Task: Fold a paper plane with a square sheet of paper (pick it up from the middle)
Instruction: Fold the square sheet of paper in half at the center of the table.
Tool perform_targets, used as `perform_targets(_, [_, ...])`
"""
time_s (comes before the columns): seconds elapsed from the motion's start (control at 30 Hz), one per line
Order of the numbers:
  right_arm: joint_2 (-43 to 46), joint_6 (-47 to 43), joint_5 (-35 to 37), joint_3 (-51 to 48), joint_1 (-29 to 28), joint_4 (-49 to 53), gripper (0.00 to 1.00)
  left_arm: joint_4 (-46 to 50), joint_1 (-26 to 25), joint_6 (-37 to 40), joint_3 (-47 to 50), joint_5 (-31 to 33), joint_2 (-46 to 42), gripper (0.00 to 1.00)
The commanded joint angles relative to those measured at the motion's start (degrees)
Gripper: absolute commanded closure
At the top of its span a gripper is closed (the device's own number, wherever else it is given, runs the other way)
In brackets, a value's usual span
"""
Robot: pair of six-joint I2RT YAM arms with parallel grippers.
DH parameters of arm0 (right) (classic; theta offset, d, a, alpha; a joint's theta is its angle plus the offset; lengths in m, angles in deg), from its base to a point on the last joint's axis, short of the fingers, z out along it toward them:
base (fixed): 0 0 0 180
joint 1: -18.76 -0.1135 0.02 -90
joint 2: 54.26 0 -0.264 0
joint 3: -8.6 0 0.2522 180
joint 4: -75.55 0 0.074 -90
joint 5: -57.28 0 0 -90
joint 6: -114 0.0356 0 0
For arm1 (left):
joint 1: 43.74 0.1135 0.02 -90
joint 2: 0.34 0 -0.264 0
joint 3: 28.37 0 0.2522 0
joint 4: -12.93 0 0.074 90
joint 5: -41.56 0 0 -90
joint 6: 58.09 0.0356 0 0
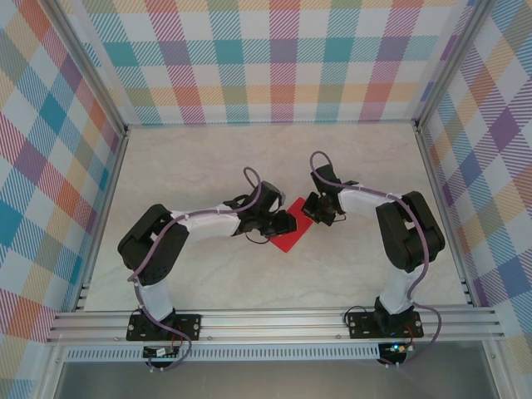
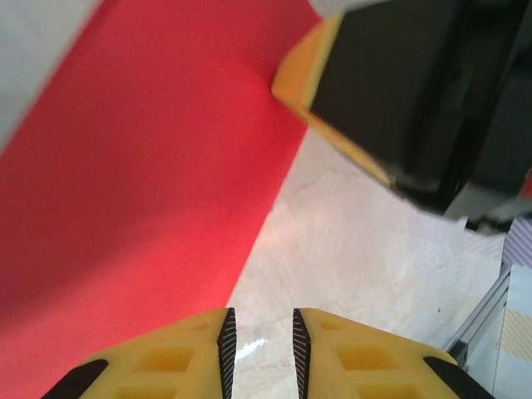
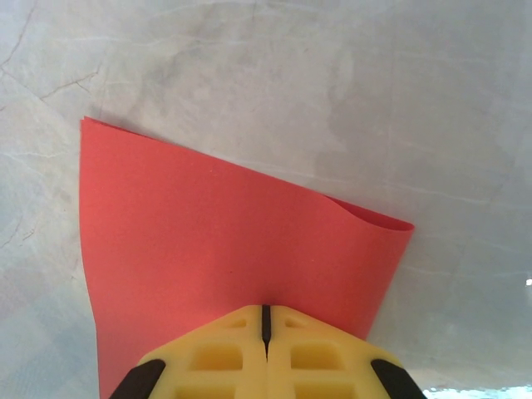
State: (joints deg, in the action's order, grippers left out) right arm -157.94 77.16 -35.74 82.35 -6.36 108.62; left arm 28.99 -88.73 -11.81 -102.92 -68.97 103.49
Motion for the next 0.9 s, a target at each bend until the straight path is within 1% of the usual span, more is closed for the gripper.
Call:
perform_targets(0.0, [0.85,1.75,-0.16,-0.22,0.49,0.36,0.97,-0.67,-2.01,-0.56,1.89,-0.47,-0.33,0.75])
perform_targets(0.17, [0.30,1.73,-0.74,-0.22,0.76,0.09,0.97,0.00,-3.13,-0.66,4.38,1.21,0.80,0.81])
perform_targets(0.33, [0.31,1.45,-1.22,-0.39,1.21,-0.19,0.97,1.11,-3.33,-0.58,4.95,1.68,1.67,0.84])
perform_targets(0.43, [0.92,0.26,-3.10,-0.78,1.61,-1.88,0.97,2.41,-3.29,-0.50,4.81,2.48,2.82,0.86])
perform_targets(0.67, [6.39,-9.19,-14.21,-3.78,1.75,-8.90,0.97,4.23,-3.30,-0.50,4.78,4.40,4.20,0.91])
perform_targets(0.77, [8.47,-12.11,-18.81,-7.20,1.75,-9.72,0.99,4.97,-3.32,-0.22,4.74,5.13,4.10,0.93])
perform_targets(0.87, [9.69,-13.42,-21.82,-10.43,1.80,-9.59,1.00,5.37,-3.33,-0.02,4.76,5.33,4.03,0.94])
